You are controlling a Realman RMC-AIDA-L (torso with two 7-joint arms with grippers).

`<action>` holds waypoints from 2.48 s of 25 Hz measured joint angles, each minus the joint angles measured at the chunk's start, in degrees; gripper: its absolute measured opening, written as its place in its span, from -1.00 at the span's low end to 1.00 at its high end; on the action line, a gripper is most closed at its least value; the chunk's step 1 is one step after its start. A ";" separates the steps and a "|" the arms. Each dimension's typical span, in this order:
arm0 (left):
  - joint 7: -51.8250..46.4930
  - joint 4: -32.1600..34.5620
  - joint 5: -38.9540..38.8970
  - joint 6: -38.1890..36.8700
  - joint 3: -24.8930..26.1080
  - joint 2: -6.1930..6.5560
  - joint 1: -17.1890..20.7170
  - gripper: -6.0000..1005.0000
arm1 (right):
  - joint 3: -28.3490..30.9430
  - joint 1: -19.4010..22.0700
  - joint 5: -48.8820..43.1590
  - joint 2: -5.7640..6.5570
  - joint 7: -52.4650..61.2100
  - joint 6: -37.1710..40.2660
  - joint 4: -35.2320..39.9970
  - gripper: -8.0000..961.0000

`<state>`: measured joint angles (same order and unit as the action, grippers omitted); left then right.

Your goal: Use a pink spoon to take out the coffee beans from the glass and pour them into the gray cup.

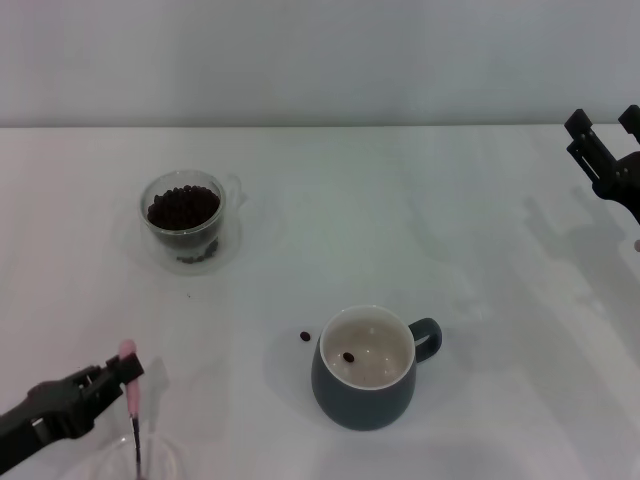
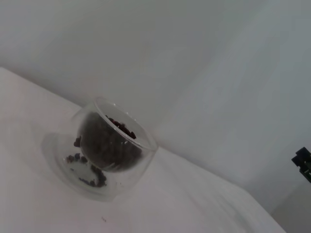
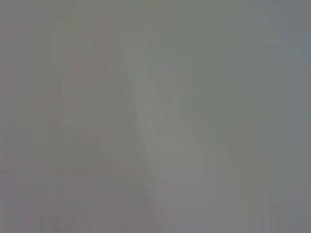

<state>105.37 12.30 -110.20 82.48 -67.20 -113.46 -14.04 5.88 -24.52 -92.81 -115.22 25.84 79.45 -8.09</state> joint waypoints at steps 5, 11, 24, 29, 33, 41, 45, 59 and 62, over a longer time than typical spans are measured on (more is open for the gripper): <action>0.02 0.06 1.55 -0.34 0.29 0.00 -0.11 -0.73 | 0.00 -0.03 -0.01 0.00 0.00 0.00 0.14 0.70; -0.07 0.09 1.49 -1.35 0.31 -0.07 -0.10 -0.71 | 0.00 -0.07 -0.01 0.00 0.00 0.00 0.46 0.70; 0.26 0.21 0.21 -1.45 2.05 -0.21 0.63 -0.41 | 0.00 0.13 0.00 0.09 -0.08 0.00 0.71 0.70; 6.13 0.73 -0.09 -0.83 10.61 -1.15 3.04 -0.37 | 0.00 0.62 0.03 0.10 -0.41 0.00 0.71 0.70; 14.11 0.81 -0.16 -0.71 22.02 -2.76 4.42 -0.34 | 0.00 0.95 0.06 0.17 -0.49 -0.33 0.73 0.70; 38.55 -1.14 -2.39 -0.80 46.53 -5.66 4.45 0.21 | -0.18 0.74 -0.08 0.14 -0.77 -3.13 0.90 0.70; 50.63 -4.26 -6.97 -1.30 51.13 -5.60 3.19 0.42 | -0.10 0.87 -0.05 0.10 -2.74 -4.06 0.64 0.70; 56.03 -8.42 -9.71 -2.35 51.53 -5.68 -1.92 0.68 | 0.04 1.32 0.11 -0.08 -10.77 -8.18 -0.75 0.70; 55.86 -10.81 -15.37 -2.25 51.57 -5.70 -3.25 0.67 | 0.81 1.68 0.73 -0.09 -11.21 -8.12 -1.10 0.70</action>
<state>161.23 1.49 -125.57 80.23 -15.63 -119.16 -17.30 6.69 -22.84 -92.08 -115.31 14.63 71.33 -9.19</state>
